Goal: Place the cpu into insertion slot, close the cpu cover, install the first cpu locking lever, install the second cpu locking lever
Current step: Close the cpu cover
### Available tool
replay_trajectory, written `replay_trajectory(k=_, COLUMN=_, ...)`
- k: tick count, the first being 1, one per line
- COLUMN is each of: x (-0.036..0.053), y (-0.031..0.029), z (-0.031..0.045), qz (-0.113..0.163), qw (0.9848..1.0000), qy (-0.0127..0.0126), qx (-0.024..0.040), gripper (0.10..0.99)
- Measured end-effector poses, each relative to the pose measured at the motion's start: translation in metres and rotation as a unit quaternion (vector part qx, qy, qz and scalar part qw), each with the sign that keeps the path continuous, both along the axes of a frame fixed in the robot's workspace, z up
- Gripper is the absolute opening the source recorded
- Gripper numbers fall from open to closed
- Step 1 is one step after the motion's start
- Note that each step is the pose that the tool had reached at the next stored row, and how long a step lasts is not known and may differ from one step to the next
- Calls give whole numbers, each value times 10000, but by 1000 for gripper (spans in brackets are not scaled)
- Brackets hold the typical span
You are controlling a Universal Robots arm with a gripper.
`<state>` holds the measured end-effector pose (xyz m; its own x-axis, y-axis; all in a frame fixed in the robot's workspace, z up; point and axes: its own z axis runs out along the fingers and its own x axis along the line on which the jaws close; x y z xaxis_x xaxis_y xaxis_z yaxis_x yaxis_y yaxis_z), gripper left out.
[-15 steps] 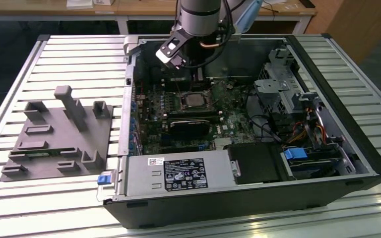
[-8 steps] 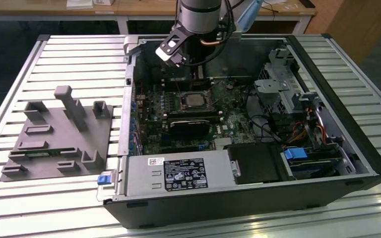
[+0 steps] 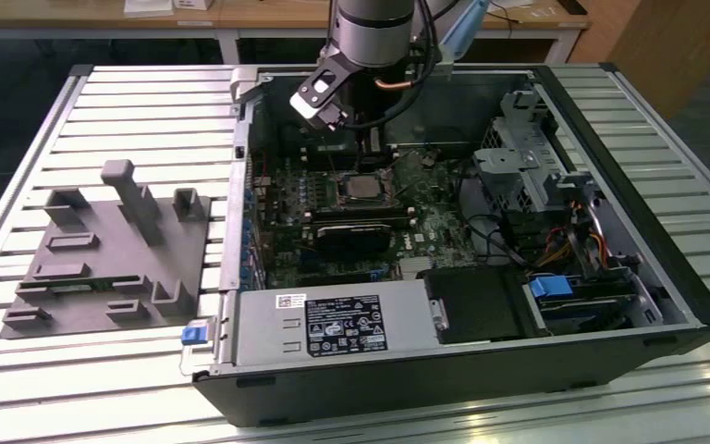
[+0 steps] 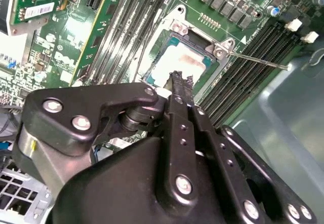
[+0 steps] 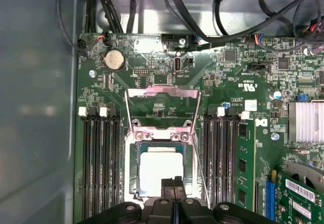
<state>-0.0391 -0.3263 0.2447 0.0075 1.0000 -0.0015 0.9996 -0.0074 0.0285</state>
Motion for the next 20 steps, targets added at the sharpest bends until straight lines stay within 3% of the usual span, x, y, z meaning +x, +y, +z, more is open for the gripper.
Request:
replay_trajectory(k=7, x=2, y=0, z=120, qz=1, qw=10000, qy=1, qx=14, gripper=118)
replay_trajectory(k=9, x=17, y=0, z=124, qz=1, qw=10000, qy=1, qx=53, gripper=118)
replay_trajectory(k=16, x=215, y=0, z=124, qz=1, qw=10000, qy=15, qx=95, gripper=118)
replay_trajectory(k=20, x=227, y=0, z=180, qz=0, qw=10000, qy=16, qx=94, gripper=118)
